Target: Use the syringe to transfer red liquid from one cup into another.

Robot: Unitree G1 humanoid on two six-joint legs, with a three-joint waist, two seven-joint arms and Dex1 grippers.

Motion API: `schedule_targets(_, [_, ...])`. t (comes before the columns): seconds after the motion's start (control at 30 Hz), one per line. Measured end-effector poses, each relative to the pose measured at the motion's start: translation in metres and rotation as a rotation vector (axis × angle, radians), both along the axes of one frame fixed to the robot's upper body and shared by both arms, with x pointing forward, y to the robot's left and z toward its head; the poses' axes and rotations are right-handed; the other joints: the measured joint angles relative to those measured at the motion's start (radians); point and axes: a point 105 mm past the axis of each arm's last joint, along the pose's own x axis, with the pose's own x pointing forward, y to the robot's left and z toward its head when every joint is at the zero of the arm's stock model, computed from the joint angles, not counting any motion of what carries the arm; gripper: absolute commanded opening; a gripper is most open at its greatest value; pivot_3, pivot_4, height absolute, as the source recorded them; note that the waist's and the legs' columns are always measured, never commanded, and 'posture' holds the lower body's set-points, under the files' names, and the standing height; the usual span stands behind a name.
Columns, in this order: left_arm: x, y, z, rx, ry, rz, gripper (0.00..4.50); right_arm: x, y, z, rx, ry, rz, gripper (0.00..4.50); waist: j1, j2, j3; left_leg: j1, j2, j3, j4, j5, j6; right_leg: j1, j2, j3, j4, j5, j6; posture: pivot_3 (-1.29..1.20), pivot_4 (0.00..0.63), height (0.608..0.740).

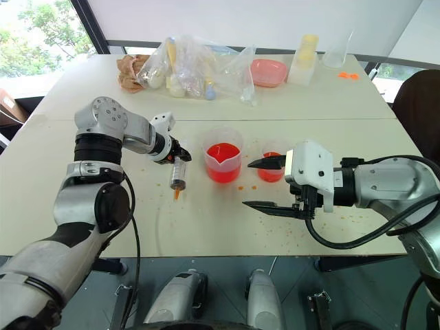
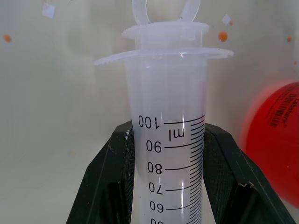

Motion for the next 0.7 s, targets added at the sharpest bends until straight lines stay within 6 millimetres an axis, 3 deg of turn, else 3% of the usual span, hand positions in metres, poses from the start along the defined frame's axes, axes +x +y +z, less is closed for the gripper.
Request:
schedule_targets(0.07, [0.005,0.009,0.008,0.019,-0.056,0.016,1.44,0.002,-0.003,0.003,0.018,0.003,-0.013,3.55,-0.003,-0.001,0.001,0.000,0.000,0.000,0.001,0.000,0.000,0.000,0.000,0.000,0.001,0.000,0.000,0.00,0.150,0.740])
schedule_targets(0.13, [0.018,0.029,0.037,0.061,-0.227,0.046,1.44,0.010,-0.010,0.017,0.093,-0.020,-0.058,3.55,-0.008,-0.001,0.002,-0.001,0.002,0.001,0.001,0.000,-0.001,-0.002,0.001,0.000,0.001,0.001,-0.001,0.00,0.150,0.740])
schedule_targets(0.2, [0.031,0.037,0.079,0.081,-0.433,0.052,1.44,0.017,-0.019,0.036,0.174,-0.065,-0.105,3.55,-0.003,-0.001,0.001,-0.001,0.003,0.000,0.000,0.001,-0.002,-0.002,0.001,0.000,0.000,0.001,-0.002,0.00,0.150,0.740])
schedule_targets(0.3, [0.040,0.024,0.160,0.064,-0.902,-0.030,1.44,0.035,-0.037,0.060,0.267,-0.148,-0.214,3.55,0.007,-0.001,0.001,-0.002,0.002,0.001,0.001,0.003,-0.005,0.000,-0.001,0.000,-0.003,0.001,-0.002,0.00,0.150,0.740])
schedule_targets(0.4, [0.023,-0.014,0.202,-0.141,-1.158,-0.211,1.44,0.056,-0.059,0.075,0.292,-0.243,-0.346,3.55,0.015,-0.001,0.001,-0.002,0.001,0.002,0.001,0.002,-0.005,0.000,-0.002,0.001,-0.004,0.001,-0.002,0.00,0.150,0.740])
schedule_targets(0.5, [0.001,-0.050,0.205,-0.323,-1.275,-0.414,1.44,0.073,-0.068,0.089,0.310,-0.349,-0.424,3.55,0.015,0.001,0.000,-0.002,0.002,0.003,0.002,0.002,-0.004,0.000,-0.002,0.001,-0.003,0.001,-0.002,0.00,0.150,0.740])
schedule_targets(0.63, [-0.015,-0.085,0.168,-0.455,-1.251,-0.625,1.44,0.090,-0.077,0.101,0.289,-0.457,-0.498,3.55,-0.001,0.000,0.001,-0.002,0.001,0.005,0.003,0.002,-0.003,0.000,0.000,0.000,-0.003,0.001,-0.002,0.00,0.150,0.740])
schedule_targets(0.7, [-0.017,-0.094,0.162,-0.486,-1.241,-0.665,1.44,0.095,-0.080,0.108,0.288,-0.506,-0.523,3.55,-0.005,0.001,0.001,-0.002,0.001,0.005,0.003,-0.001,0.002,0.000,0.000,0.000,-0.002,0.001,-0.002,0.00,0.150,0.740])
